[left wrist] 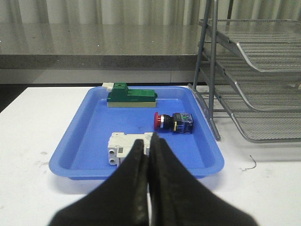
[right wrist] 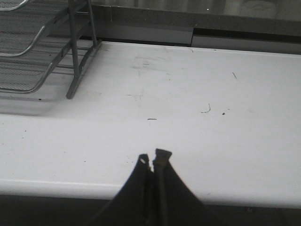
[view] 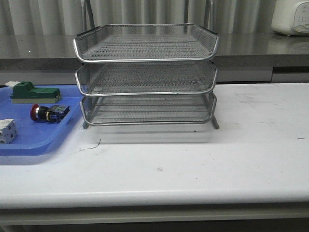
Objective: Place button on rack with both arms
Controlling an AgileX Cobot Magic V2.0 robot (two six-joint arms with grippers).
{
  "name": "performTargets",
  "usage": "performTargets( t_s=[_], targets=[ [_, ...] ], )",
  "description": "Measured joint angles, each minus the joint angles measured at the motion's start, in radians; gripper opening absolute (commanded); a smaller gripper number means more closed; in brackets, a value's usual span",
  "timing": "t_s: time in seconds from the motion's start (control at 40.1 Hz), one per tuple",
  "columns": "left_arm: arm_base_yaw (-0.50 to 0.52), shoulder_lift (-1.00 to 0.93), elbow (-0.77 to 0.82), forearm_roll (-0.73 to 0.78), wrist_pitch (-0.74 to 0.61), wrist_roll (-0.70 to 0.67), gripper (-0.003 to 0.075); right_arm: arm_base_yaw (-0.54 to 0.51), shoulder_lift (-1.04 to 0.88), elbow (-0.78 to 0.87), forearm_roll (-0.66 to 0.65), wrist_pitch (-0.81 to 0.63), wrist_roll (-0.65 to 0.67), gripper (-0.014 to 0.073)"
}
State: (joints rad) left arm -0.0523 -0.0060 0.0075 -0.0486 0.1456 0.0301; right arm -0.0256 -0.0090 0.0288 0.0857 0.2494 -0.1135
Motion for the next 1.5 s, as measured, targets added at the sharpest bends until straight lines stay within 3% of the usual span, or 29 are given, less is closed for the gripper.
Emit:
performTargets(
  t_s=[1.098,1.273,1.348,1.498],
  targets=[
    [0.0,0.0,0.0,0.008,-0.014,0.0,-0.0019,0.0,0.0,0.0,0.0,-0.007,0.0,-0.006],
    [0.0,0.0,0.0,0.008,-0.151,0.0,-0.0019,0.0,0.0,0.0,0.0,-0.049,0.0,-0.006],
    [0.0,0.0,-0.007,0.008,-0.199,0.0,-0.0019,0.0,0.0,-0.029,0.0,-0.047,0.0,-0.006],
    [0.0,0.002,-0.103,0.02,-0.161,0.0,-0.0019,0.0,0.0,-0.159,0.0,-0.008,0.0,-0.006]
  ],
)
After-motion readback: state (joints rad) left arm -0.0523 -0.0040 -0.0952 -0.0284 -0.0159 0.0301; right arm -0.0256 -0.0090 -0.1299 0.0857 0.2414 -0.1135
